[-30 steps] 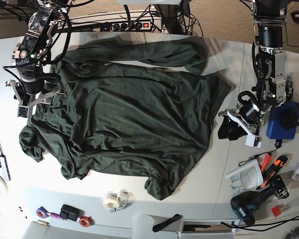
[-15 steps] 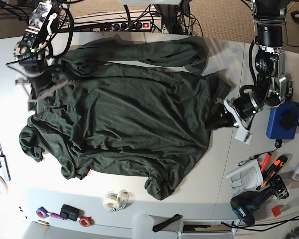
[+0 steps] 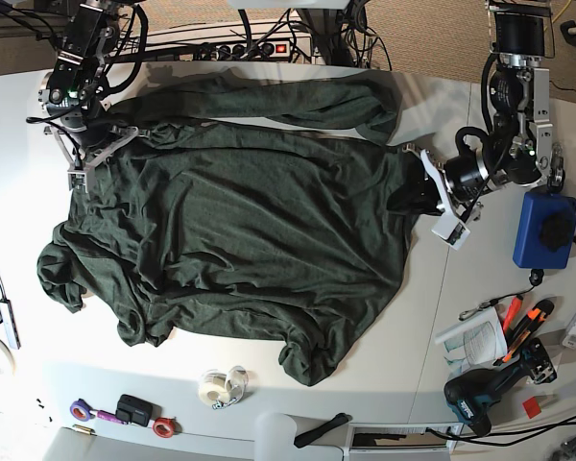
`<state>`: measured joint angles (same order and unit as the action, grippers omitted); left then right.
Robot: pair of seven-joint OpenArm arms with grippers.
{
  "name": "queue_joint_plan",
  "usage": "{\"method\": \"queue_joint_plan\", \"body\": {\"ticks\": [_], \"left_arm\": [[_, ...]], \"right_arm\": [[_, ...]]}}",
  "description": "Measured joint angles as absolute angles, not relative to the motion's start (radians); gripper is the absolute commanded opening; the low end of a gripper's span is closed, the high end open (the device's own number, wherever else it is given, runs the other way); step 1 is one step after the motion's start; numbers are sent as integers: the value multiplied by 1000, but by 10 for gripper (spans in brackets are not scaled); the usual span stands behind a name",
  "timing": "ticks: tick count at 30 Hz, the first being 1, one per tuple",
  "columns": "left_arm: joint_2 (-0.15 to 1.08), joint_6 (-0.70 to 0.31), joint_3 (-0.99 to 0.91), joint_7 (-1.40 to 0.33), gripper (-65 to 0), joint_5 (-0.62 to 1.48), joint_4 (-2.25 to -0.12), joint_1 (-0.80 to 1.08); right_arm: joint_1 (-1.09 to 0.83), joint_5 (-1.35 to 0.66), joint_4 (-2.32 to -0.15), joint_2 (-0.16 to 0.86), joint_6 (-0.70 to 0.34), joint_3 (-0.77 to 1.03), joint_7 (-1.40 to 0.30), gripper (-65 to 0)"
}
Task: Layout the t-shirt on the table in an organized manner, then fold the t-shirt properly
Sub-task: 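Lower the left gripper and grasp the shirt edge near the blue box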
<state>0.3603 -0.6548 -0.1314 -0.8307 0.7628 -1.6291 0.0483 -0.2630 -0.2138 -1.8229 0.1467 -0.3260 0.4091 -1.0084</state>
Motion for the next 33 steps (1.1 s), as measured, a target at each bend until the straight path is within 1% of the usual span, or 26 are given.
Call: {"method": "queue_joint_plan", "body": {"ticks": [3,5,15,19,24,27,28,33], "left_arm": [[361,-595,-131,-828,-650,675,-1630,50],[363,-575,-131,-842,-650,659,-1629,59],[363,-572,-131,-842,-650,648,-1629,116],[364,-503,-131,-871,-650,571,-1630,116],[363,-470,-131,-862,-650,518,-1637,119],[366,-466,-131,-852,-650,499,-1639,123],[370,-451,-131,-853,-650,497,-1639,123],[404,-445,-131,-861,-650,492,-1641,124]], "right_arm": [[-263,-230,-1823,147,-342,410,-994,-650],[-263,-236,-1823,147,-345,409,-994,-650],[-263,-235,-1823,147,-345,410,-998,-650],[-263,-235,-1823,147,-345,410,-1013,-650],[-263,-229,-1823,147,-345,410,-1019,-650],[-263,-171,-1823,147,-344,410,-1032,-650],[-263,-150,-1823,147,-344,410,-1033,-650],[-263,-136,-1823,149,-344,410,-1036,-650]]}}
